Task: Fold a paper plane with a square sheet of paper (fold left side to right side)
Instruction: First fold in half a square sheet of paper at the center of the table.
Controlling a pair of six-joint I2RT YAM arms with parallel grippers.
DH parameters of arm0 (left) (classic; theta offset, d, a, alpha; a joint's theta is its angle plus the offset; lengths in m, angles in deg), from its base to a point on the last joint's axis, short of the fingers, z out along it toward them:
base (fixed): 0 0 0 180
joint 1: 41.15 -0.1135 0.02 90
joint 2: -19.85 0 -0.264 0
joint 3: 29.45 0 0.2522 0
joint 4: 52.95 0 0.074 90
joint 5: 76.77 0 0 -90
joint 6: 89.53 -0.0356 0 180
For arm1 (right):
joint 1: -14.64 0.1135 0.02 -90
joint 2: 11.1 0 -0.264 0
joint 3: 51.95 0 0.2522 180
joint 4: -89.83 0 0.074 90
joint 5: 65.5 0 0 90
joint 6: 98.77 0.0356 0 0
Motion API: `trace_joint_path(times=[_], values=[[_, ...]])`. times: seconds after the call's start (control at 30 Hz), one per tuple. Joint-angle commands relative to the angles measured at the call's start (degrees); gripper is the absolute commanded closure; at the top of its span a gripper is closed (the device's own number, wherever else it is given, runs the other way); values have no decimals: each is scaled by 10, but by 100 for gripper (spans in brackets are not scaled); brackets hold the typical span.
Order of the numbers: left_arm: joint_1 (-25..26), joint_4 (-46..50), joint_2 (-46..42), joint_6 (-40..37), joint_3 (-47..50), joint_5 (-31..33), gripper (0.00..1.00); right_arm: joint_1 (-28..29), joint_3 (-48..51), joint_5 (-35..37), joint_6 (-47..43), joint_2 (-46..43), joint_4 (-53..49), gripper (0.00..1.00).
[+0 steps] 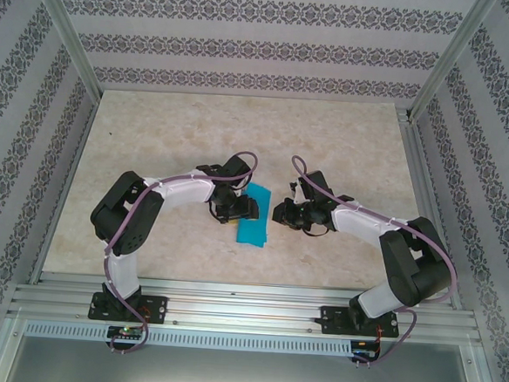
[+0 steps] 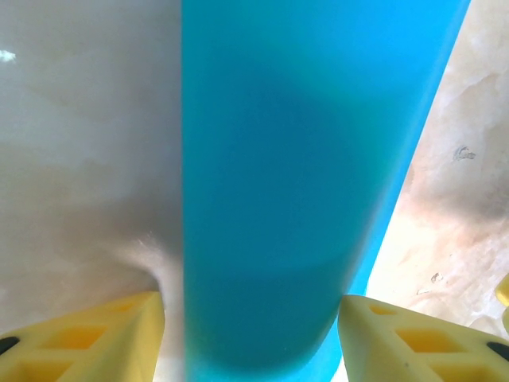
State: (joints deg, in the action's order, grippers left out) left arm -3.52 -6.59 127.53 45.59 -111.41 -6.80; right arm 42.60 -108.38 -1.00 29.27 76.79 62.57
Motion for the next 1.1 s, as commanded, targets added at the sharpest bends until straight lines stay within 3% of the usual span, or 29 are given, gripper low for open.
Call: trace_joint_path(times=[0.0,0.23,0.53,1.07], values=[[0,-23,-6,7,-11,14,39,-6,5,4,5,-17,0,79],[-17,-22,-27,12,-8,16,45,-7,6,5,5,-18,-2,79],[-18,5,-40,-6,-13,13,43,-7,5,4,5,-17,-3,79],[-26,-9,-6,-4,-15,15,47,-6,11,-1,7,-19,2,79]])
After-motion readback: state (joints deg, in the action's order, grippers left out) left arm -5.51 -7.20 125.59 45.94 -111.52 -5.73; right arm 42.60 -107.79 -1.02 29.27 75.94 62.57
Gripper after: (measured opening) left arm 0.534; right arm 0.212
